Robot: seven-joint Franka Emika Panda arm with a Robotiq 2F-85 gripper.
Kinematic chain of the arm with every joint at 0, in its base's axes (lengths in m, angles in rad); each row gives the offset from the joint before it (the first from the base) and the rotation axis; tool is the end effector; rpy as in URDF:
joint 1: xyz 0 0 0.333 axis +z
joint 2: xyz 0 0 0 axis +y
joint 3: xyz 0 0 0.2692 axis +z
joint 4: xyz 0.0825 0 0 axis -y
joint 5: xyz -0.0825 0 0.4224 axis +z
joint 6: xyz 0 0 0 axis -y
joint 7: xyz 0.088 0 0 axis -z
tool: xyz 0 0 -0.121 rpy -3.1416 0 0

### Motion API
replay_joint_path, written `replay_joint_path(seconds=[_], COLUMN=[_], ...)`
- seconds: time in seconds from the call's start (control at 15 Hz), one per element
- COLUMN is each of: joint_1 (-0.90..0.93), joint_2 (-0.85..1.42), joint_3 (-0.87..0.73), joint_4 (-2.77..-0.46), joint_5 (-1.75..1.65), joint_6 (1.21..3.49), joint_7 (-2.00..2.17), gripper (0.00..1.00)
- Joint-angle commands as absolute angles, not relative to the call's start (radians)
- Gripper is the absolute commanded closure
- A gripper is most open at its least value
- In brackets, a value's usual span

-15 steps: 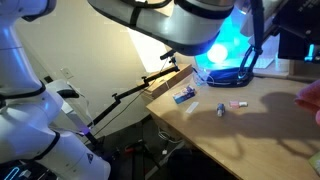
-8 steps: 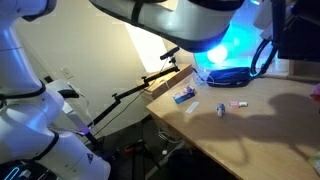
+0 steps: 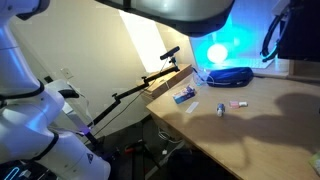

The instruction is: Put the towel on the bag

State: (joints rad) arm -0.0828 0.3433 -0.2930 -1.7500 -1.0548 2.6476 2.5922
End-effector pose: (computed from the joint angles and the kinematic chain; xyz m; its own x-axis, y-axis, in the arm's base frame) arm 0.6704 -0.2303 0.3618 -0.6021 -0.7140 0.3574 -0.6616 0.1956 -0.7238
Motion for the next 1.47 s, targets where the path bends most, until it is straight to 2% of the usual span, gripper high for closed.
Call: replay_joint_path(seconds=[0.0, 0.4, 1.4], joint_1=[-0.091, -0.079, -0.05], joint_2=[0.327, 0.338, 0.409], joint_3=[-0.291, -0.299, -0.248], joint_4=[-1.706, -1.675, -1.828], joint_5=[-1.027, -1.051, -1.127], joint_6=[2.63, 2.614, 2.711], joint_7=[2.562, 2.547, 2.487], gripper=[0.98, 0.98, 0.98])
